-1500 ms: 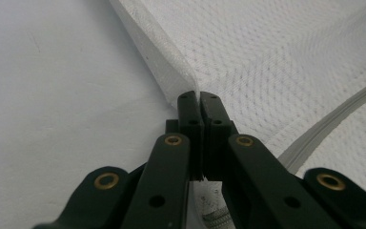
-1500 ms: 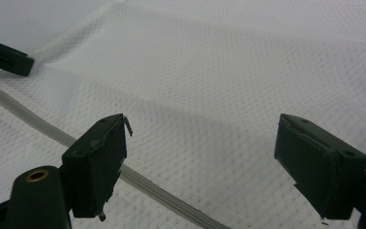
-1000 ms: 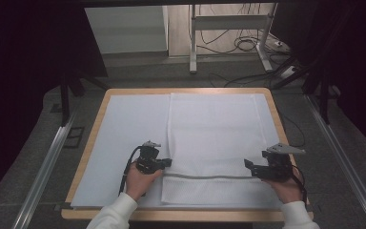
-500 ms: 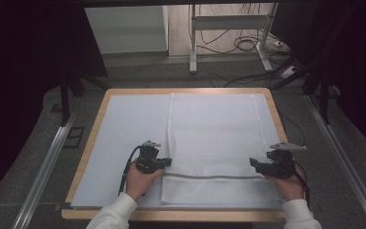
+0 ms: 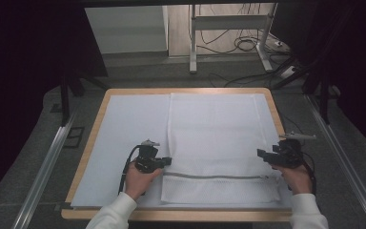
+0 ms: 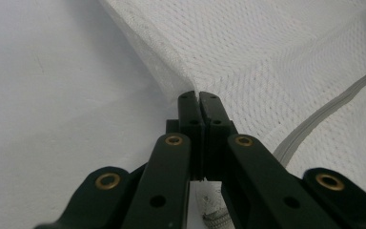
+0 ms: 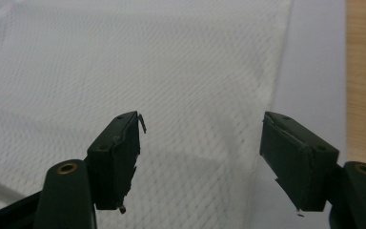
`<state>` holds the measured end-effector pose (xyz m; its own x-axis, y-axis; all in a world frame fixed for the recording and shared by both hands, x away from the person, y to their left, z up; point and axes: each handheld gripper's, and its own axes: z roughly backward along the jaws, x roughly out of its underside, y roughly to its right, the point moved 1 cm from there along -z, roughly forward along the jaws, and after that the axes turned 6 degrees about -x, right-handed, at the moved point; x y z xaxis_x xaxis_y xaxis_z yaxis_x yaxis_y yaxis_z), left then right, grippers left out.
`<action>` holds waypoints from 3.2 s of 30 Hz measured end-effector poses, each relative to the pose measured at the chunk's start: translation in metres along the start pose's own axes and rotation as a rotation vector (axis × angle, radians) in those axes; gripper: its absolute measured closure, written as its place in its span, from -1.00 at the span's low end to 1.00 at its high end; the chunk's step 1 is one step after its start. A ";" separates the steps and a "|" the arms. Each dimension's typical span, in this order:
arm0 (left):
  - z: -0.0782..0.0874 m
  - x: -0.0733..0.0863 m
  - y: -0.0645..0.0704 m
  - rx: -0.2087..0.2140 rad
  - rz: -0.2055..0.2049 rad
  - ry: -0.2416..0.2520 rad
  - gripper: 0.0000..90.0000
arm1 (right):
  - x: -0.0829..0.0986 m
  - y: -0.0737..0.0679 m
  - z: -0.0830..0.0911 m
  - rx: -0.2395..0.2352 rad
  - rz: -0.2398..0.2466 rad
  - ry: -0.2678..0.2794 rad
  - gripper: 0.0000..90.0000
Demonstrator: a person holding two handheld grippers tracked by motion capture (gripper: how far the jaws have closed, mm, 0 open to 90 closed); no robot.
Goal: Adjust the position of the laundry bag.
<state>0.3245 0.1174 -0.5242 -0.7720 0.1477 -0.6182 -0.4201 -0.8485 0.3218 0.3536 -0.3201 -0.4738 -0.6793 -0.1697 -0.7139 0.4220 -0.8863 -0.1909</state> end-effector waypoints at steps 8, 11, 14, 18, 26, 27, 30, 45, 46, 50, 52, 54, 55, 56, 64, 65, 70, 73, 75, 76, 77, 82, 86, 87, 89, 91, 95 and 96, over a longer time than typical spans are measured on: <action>0.001 0.001 -0.001 0.005 0.000 0.004 1.00 | 0.000 0.009 -0.004 0.022 -0.013 -0.039 -0.23; 0.001 0.002 0.000 -0.001 -0.001 0.005 1.00 | 0.005 0.019 -0.005 -0.017 -0.030 -0.064 -0.10; 0.000 0.002 0.000 -0.007 -0.003 0.004 1.00 | 0.007 0.024 -0.009 -0.016 -0.034 -0.098 -0.04; 0.000 0.003 0.000 -0.010 -0.002 0.005 1.00 | 0.011 0.030 -0.014 -0.003 -0.038 -0.128 0.03; 0.000 0.003 0.001 -0.010 -0.006 0.005 1.00 | 0.013 0.028 -0.019 -0.007 -0.046 -0.165 0.29; 0.000 0.003 0.000 -0.010 -0.006 0.004 1.00 | 0.014 0.027 -0.020 -0.011 -0.043 -0.168 0.30; -0.001 0.003 0.000 -0.010 -0.006 0.002 1.00 | 0.014 0.025 -0.023 -0.023 -0.038 -0.186 0.36; 0.000 0.002 0.000 -0.003 -0.001 0.006 1.00 | 0.018 0.027 -0.026 -0.042 -0.020 -0.210 0.91; 0.000 0.002 0.000 -0.004 -0.003 0.007 0.99 | 0.018 0.027 -0.026 -0.044 -0.023 -0.208 0.91; 0.001 0.002 0.000 -0.005 -0.005 0.008 1.00 | 0.017 0.027 -0.025 -0.050 -0.027 -0.203 0.92; 0.002 0.002 0.000 -0.005 -0.004 0.011 0.99 | 0.017 0.027 -0.024 -0.050 -0.027 -0.202 0.92; 0.002 0.002 0.000 -0.007 -0.005 0.011 1.00 | 0.017 0.026 -0.024 -0.048 -0.025 -0.199 0.92; 0.002 0.002 0.000 -0.007 -0.006 0.012 1.00 | 0.017 0.026 -0.025 -0.048 -0.024 -0.198 0.92; 0.002 0.002 0.000 -0.007 -0.006 0.012 1.00 | 0.017 0.026 -0.025 -0.047 -0.023 -0.198 0.92; 0.005 0.002 -0.004 -0.010 -0.003 0.012 1.00 | 0.016 0.023 -0.028 -0.046 -0.012 -0.197 0.93; 0.005 0.002 -0.004 -0.009 -0.001 0.013 1.00 | 0.016 0.023 -0.028 -0.047 -0.009 -0.199 0.93; 0.008 0.003 -0.008 -0.012 0.005 0.015 1.00 | 0.015 0.020 -0.029 -0.055 0.000 -0.197 0.93; 0.010 0.004 -0.012 -0.013 0.010 0.017 1.00 | 0.015 0.017 -0.030 -0.067 0.004 -0.193 0.93; 0.011 0.005 -0.014 -0.015 0.014 0.020 1.00 | 0.014 0.015 -0.030 -0.074 0.008 -0.191 0.93; 0.011 0.005 -0.014 -0.015 0.014 0.020 1.00 | 0.014 0.015 -0.030 -0.076 0.010 -0.190 0.93; 0.012 0.006 -0.015 -0.014 0.017 0.020 1.00 | 0.013 0.014 -0.030 -0.079 0.013 -0.191 0.93; 0.019 0.008 -0.022 -0.018 0.023 0.028 1.00 | 0.012 0.008 -0.032 -0.083 0.027 -0.196 0.93; 0.024 0.010 -0.026 -0.018 0.026 0.027 1.00 | 0.011 0.002 -0.033 -0.087 0.041 -0.193 0.93; 0.024 0.010 -0.026 -0.018 0.026 0.027 1.00 | 0.011 0.002 -0.033 -0.087 0.041 -0.193 0.93; 0.026 0.012 -0.030 -0.015 0.029 0.025 1.00 | 0.011 -0.002 -0.035 -0.089 0.056 -0.192 0.93; 0.027 0.013 -0.031 -0.014 0.028 0.023 0.99 | 0.010 -0.005 -0.036 -0.087 0.064 -0.192 0.93; 0.028 0.014 -0.034 -0.017 0.028 0.023 0.99 | 0.010 -0.007 -0.038 -0.090 0.071 -0.194 0.93; 0.029 0.014 -0.034 -0.018 0.028 0.024 1.00 | 0.011 -0.008 -0.038 -0.092 0.072 -0.194 0.93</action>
<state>0.3143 0.1635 -0.5232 -0.7718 0.1116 -0.6260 -0.3892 -0.8615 0.3262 0.3658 -0.2984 -0.5055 -0.7446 -0.3183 -0.5867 0.5201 -0.8276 -0.2111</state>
